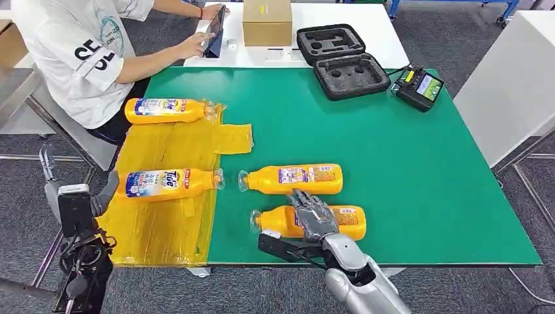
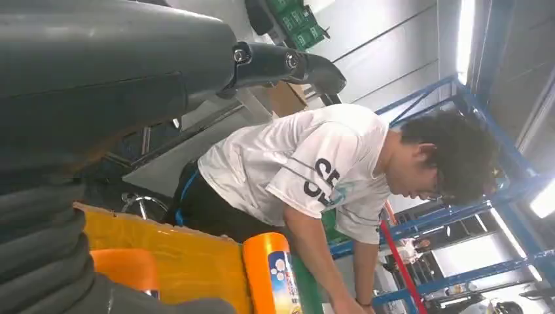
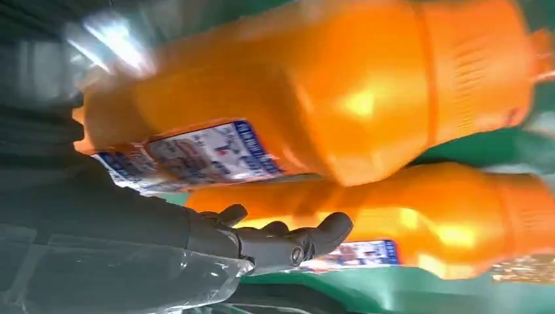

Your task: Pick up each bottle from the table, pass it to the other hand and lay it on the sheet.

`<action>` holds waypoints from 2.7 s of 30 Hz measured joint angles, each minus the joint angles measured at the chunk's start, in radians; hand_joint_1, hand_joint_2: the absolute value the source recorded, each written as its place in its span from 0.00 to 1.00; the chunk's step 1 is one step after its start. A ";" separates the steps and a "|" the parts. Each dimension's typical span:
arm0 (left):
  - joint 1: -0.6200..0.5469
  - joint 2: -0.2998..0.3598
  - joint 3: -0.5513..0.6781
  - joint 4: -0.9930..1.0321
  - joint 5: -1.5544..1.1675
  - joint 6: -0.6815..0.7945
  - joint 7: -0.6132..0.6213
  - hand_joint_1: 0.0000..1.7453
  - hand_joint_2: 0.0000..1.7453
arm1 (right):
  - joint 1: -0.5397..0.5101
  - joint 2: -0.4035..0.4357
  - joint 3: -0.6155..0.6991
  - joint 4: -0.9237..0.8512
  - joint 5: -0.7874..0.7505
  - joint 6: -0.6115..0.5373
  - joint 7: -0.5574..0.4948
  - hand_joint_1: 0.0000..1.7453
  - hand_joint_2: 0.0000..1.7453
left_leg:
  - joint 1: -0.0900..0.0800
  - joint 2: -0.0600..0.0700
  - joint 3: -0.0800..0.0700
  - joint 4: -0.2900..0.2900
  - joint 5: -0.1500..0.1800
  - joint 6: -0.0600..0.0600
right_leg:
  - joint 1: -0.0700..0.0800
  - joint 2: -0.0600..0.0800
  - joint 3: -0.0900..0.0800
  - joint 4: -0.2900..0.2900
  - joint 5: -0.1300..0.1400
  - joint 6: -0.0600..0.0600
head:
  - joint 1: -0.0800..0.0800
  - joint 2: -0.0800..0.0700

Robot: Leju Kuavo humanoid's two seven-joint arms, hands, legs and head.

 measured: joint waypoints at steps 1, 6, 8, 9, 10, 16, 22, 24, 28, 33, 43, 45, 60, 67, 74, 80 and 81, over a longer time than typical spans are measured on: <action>0.001 0.000 0.002 0.000 0.000 -0.001 0.000 0.00 1.00 | 0.002 -0.002 -0.006 0.000 0.000 0.000 0.000 0.00 1.00 | 0.000 0.000 0.000 0.000 0.000 0.000 | 0.000 0.000 0.000 0.000 0.000 0.000 | 0.000 0.000; 0.005 0.000 0.004 -0.005 -0.002 -0.005 0.000 0.00 1.00 | 0.022 -0.007 -0.027 -0.014 0.000 -0.001 0.003 0.00 1.00 | 0.000 0.000 0.000 0.000 0.000 0.000 | 0.000 0.000 0.000 0.000 0.000 0.000 | 0.000 0.000; 0.006 0.000 0.006 -0.006 -0.003 -0.006 0.000 0.00 1.00 | 0.030 -0.009 -0.037 -0.019 0.000 -0.001 0.003 0.00 1.00 | 0.000 0.000 0.000 0.000 0.000 0.000 | 0.000 0.000 0.000 0.000 0.000 0.000 | 0.000 0.000; 0.006 0.000 0.006 -0.006 -0.003 -0.007 0.000 0.00 1.00 | 0.033 -0.011 -0.041 -0.021 0.000 -0.001 0.003 0.00 1.00 | 0.000 0.000 0.000 0.000 0.000 0.000 | 0.000 0.000 0.000 0.000 0.000 0.000 | 0.000 0.000; 0.006 0.000 0.007 -0.006 -0.003 -0.008 0.000 0.00 1.00 | 0.036 -0.013 -0.045 -0.023 -0.002 0.000 0.003 0.00 1.00 | 0.000 0.000 0.000 0.000 0.000 0.000 | 0.000 0.000 0.000 0.000 0.000 0.000 | 0.000 0.000; 0.006 0.000 0.010 -0.006 0.003 -0.018 0.005 0.00 1.00 | 0.041 -0.023 -0.071 -0.028 -0.012 0.016 0.008 0.00 1.00 | 0.000 0.000 0.000 0.000 0.000 0.000 | 0.000 0.000 0.000 0.000 0.000 0.000 | 0.000 0.000; 0.006 -0.001 0.020 -0.006 0.006 -0.026 0.014 0.00 1.00 | 0.043 -0.038 -0.096 -0.028 -0.013 0.027 0.012 0.00 1.00 | 0.000 0.000 0.000 0.000 0.000 0.000 | 0.000 0.000 0.000 0.000 0.000 0.000 | 0.000 0.000; 0.006 -0.001 0.024 -0.006 0.006 -0.030 0.015 0.00 1.00 | 0.044 -0.040 -0.103 -0.028 -0.013 0.030 0.018 0.07 1.00 | 0.000 0.000 0.000 0.000 0.000 0.000 | 0.000 0.000 0.000 0.000 0.000 0.000 | 0.000 0.000; 0.005 -0.001 0.027 -0.006 0.012 -0.039 0.017 0.00 1.00 | 0.040 -0.050 -0.116 -0.028 -0.026 0.048 0.020 0.94 1.00 | 0.000 0.000 0.000 0.000 0.000 0.000 | 0.000 0.000 0.000 0.000 0.000 0.000 | 0.000 0.000; 0.000 -0.001 0.032 -0.006 0.022 -0.045 0.021 0.00 1.00 | 0.033 -0.061 -0.119 -0.026 -0.049 0.060 0.016 1.00 1.00 | 0.000 0.000 0.000 0.000 0.000 0.000 | 0.000 0.000 0.000 0.000 0.001 0.001 | 0.000 0.000; -0.004 -0.002 0.032 -0.005 0.037 -0.056 0.022 0.00 1.00 | 0.023 -0.067 -0.120 -0.024 -0.212 0.091 -0.151 1.00 1.00 | 0.000 0.001 0.001 0.000 0.001 0.001 | 0.000 0.000 0.000 0.000 0.001 0.001 | 0.000 0.000; -0.009 -0.003 0.032 -0.002 0.045 -0.061 0.021 0.00 1.00 | 0.021 -0.066 -0.118 -0.024 -0.270 0.103 -0.210 1.00 1.00 | 0.000 0.001 0.001 0.000 0.001 0.001 | 0.000 0.000 0.000 0.000 0.001 0.001 | 0.000 0.000; -0.023 -0.039 -0.008 0.055 0.373 -0.417 0.124 0.00 1.00 | 0.031 0.069 -0.102 -0.078 -0.715 -0.049 -0.715 1.00 1.00 | 0.000 0.001 -0.001 0.000 0.001 0.000 | 0.000 0.000 -0.001 0.000 0.001 0.001 | 0.000 0.000; 0.006 -0.053 -0.057 0.054 0.575 -0.644 0.235 0.00 1.00 | 0.038 0.130 -0.138 -0.103 -0.798 -0.163 -0.758 1.00 1.00 | 0.000 0.000 -0.002 0.000 0.001 0.001 | 0.000 0.000 -0.002 0.000 0.001 0.001 | 0.000 0.000; 0.049 -0.052 -0.123 0.043 0.687 -0.852 0.296 0.00 1.00 | 0.053 0.147 -0.185 -0.097 -0.889 -0.174 -0.794 1.00 1.00 | 0.000 0.000 -0.002 0.000 0.001 0.001 | 0.000 0.000 -0.002 0.000 0.001 0.001 | 0.000 0.000; 0.084 -0.053 -0.192 -0.029 0.651 -0.925 0.290 0.00 1.00 | 0.054 0.160 -0.212 -0.074 -0.914 -0.167 -0.797 1.00 1.00 | 0.000 0.000 -0.002 0.000 0.001 0.001 | 0.000 0.000 -0.002 0.000 0.001 0.001 | 0.000 0.000; 0.087 -0.053 -0.206 -0.045 0.633 -0.928 0.283 0.00 1.00 | 0.053 0.164 -0.216 -0.067 -0.916 -0.164 -0.797 1.00 1.00 | 0.000 0.000 -0.002 0.000 0.001 0.001 | 0.000 0.000 -0.002 0.000 0.001 0.001 | 0.000 0.000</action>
